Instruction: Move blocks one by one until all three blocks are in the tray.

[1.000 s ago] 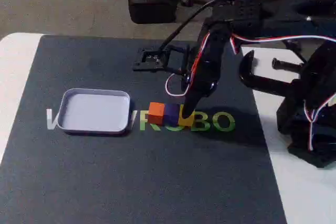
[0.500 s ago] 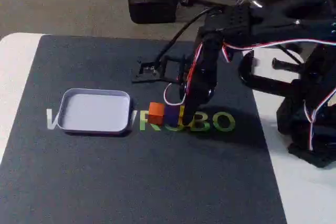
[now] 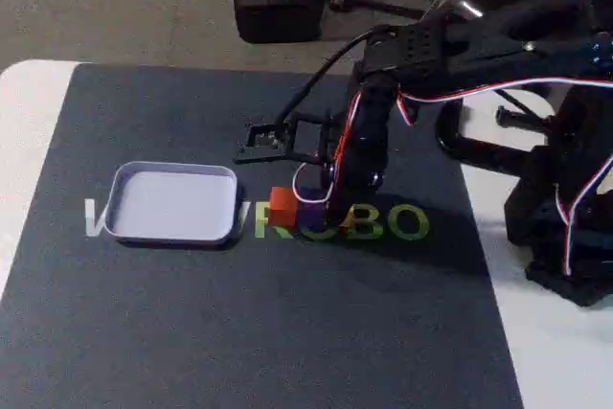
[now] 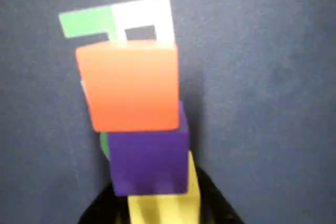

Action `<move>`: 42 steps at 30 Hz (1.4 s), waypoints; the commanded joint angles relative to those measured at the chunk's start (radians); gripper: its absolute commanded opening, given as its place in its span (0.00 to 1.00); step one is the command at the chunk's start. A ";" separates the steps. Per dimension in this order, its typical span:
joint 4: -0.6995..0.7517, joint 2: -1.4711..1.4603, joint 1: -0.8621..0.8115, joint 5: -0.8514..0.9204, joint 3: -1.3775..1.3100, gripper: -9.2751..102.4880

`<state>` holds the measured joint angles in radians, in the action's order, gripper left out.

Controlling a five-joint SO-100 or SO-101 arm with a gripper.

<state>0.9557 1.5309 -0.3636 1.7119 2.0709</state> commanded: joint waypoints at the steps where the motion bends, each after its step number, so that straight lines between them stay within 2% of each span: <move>1: -0.005 0.086 0.029 -0.035 -0.005 0.01; 9: 0.009 0.331 0.103 -0.138 -0.008 0.01; 13: 0.009 0.351 0.144 -0.224 -0.057 0.01; 17: -0.003 0.252 0.170 -0.307 -0.170 0.01; 25: 0.005 -0.216 0.201 -0.492 -0.666 0.01; 29: 0.015 -0.341 0.186 -0.535 -0.818 0.01; 42: 0.025 -0.419 0.121 -0.595 -0.894 0.01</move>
<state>0.9756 1.1045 -0.2408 1.1229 1.2241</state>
